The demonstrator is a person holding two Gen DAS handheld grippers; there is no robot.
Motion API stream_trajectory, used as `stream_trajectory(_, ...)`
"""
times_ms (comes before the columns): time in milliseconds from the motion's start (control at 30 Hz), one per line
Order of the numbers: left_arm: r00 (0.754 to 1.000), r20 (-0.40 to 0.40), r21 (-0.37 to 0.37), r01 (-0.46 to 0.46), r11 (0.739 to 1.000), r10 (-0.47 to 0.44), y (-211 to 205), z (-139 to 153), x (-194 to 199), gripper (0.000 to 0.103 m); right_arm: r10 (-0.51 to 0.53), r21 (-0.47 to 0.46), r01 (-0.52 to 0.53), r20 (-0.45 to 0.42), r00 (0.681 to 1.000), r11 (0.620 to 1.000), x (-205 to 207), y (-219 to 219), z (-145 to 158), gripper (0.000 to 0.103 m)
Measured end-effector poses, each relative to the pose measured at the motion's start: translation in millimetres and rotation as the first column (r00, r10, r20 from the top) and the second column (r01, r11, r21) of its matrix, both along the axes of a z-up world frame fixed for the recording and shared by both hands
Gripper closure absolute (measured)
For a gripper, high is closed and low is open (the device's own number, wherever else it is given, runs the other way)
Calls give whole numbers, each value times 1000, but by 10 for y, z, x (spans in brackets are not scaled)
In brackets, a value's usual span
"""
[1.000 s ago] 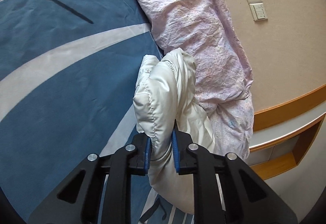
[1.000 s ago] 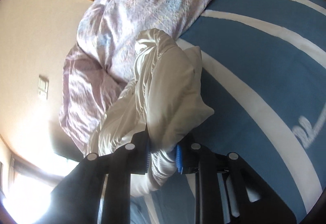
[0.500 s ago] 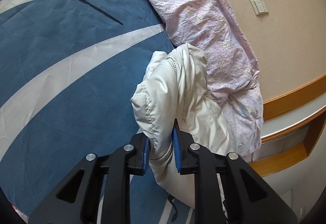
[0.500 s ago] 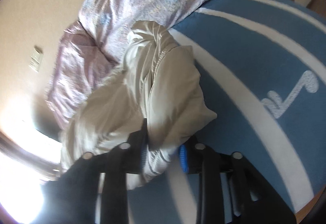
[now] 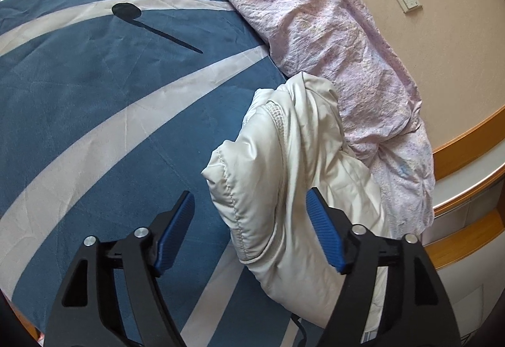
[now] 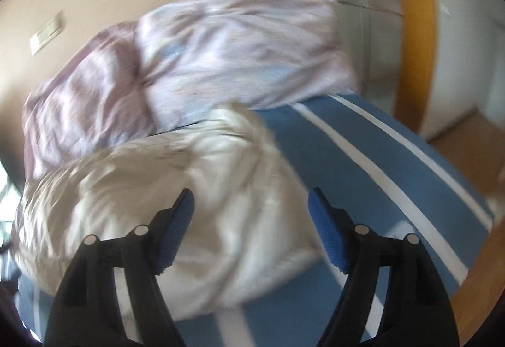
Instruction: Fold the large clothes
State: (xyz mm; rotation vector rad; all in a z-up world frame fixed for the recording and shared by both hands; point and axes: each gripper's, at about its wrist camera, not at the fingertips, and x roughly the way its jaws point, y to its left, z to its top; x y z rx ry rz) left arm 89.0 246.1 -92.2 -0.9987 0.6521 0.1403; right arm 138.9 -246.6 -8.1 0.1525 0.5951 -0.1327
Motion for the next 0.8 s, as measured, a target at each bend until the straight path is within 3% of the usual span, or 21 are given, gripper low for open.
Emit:
stream_trajectory(100,1000,-10,70,-13,997,13,-34,48,-9,17,85,-60,-85,-8,996,995,129,336,31,25)
stream_trajectory(200,1000,-23,114,-13,993,16,-59,73,3,15,150,-89,-152,-24,988,984,215,624,47,25)
stream_trajectory(500,1000,-13,89,-7,996,9,-100,55,62,11,236,-177,-239,-40,971,955,508,1320,25,25)
stream_trajectory(800,1000,-7,89,18,996,-18,-170,78,197,4,227,-190,-240,-90,970,952,739,1506,-163,25)
